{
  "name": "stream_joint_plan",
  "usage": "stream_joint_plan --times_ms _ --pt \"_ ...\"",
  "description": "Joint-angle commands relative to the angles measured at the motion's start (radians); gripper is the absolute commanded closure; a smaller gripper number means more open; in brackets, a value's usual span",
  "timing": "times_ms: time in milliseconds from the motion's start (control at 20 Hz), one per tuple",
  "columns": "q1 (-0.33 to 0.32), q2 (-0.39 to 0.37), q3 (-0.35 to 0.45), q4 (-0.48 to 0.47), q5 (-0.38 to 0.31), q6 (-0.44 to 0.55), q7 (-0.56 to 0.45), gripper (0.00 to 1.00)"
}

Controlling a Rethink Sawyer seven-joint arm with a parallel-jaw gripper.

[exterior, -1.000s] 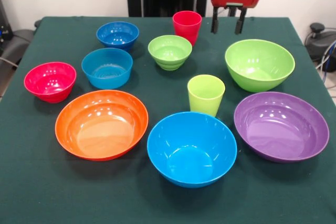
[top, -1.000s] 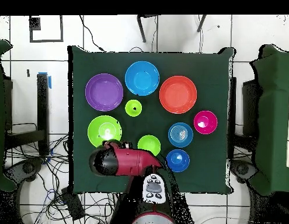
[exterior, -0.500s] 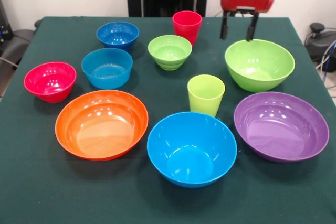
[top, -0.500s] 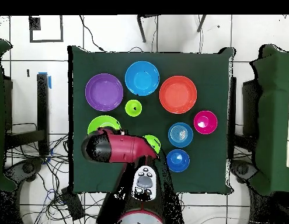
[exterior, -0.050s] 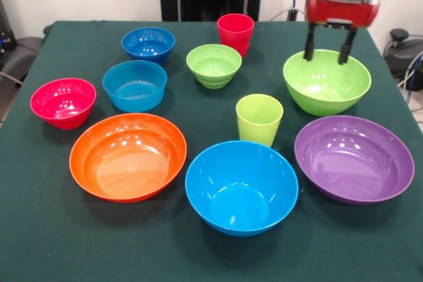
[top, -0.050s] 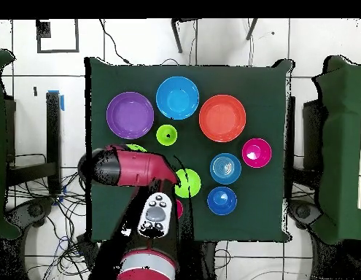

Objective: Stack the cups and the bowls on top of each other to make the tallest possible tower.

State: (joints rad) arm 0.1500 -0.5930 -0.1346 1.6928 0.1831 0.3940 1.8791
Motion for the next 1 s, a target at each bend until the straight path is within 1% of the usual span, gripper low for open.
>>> stream_joint_plan --times_ms 50,200,350,450,700,850,1000 --pt "0.062 0.15 -0.007 -0.203 0.055 0.089 0.236 0.0" --pt "0.064 0.202 -0.022 -0.249 0.046 0.067 0.24 0.0" --pt "0.063 0.247 -0.029 -0.303 0.054 0.068 0.26 0.0" --pt "0.068 0.284 -0.036 -0.354 0.061 0.078 0.277 0.0" --pt "0.091 0.406 -0.061 -0.498 0.093 0.083 0.322 0.0" --pt "0.098 0.446 -0.072 -0.559 0.108 0.12 0.335 0.0" --pt "0.115 0.448 -0.094 -0.606 0.126 0.212 0.369 0.0"
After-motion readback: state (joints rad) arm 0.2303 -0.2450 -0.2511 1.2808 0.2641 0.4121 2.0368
